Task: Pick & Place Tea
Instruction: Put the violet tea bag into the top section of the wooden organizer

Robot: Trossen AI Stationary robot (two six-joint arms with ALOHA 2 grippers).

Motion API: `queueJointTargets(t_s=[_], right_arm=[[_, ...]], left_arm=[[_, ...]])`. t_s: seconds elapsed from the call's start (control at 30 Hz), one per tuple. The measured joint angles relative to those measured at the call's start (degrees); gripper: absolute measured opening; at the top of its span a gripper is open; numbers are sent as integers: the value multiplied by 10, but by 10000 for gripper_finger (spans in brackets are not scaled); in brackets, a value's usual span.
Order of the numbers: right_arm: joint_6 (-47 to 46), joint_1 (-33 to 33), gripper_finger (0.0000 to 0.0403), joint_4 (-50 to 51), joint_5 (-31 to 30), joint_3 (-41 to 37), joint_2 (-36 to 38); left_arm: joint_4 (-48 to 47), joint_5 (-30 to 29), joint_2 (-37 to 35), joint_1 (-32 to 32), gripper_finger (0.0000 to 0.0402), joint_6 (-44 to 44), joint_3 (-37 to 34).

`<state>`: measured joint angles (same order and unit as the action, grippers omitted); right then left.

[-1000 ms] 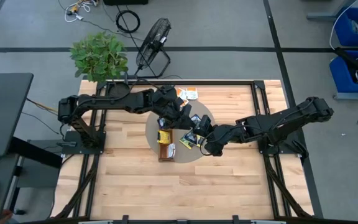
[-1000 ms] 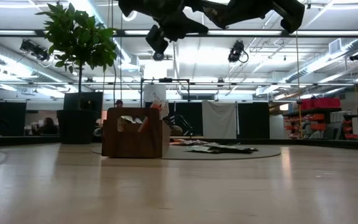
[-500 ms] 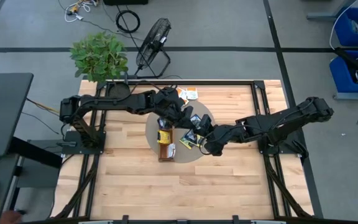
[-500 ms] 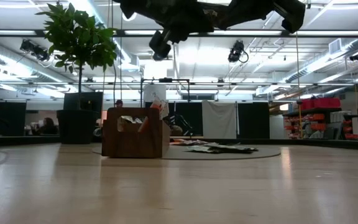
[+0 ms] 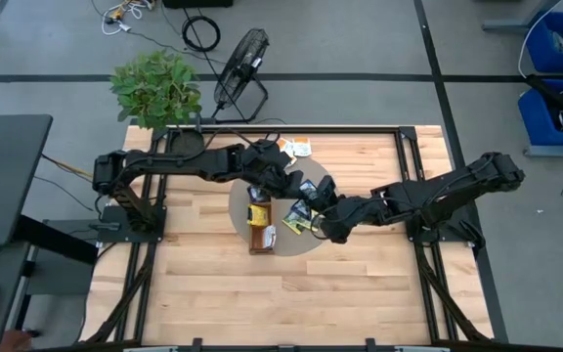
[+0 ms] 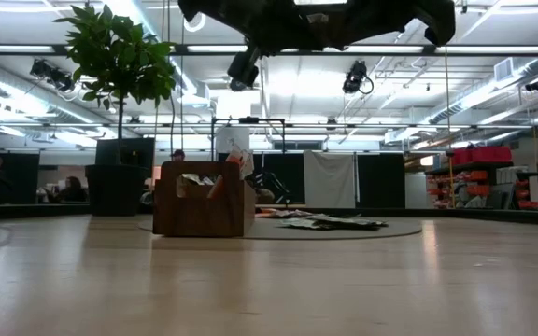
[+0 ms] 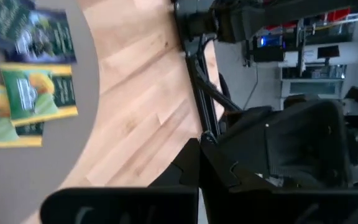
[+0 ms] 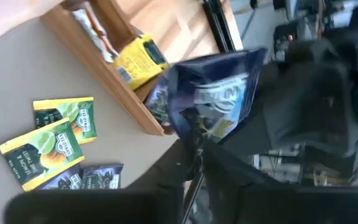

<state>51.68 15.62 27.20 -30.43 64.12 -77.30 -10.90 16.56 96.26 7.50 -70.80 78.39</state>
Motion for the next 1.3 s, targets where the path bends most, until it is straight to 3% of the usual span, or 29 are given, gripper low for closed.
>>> queueJointTargets(t_s=[0.3,0.53,0.7,0.9,1.13,1.23,1.3], right_arm=[[-19,11,170,-15,-10,0,26],[-28,24,206,-31,-45,0,36],[-86,34,208,-56,-98,0,38],[-268,35,208,-59,-161,0,39],[-530,33,208,-58,-131,0,39],[-614,28,208,-59,-108,0,39],[-661,25,208,-67,-88,0,39]], left_arm=[[-3,-73,-41,0,1,45,0],[-24,-164,-80,-8,1,92,0],[-70,-345,-112,-46,1,128,0],[-127,-599,-119,-124,1,130,0],[-194,-865,-115,-208,1,105,0],[-231,-939,-108,-232,1,75,0],[-259,-953,-102,-242,1,46,-1]])
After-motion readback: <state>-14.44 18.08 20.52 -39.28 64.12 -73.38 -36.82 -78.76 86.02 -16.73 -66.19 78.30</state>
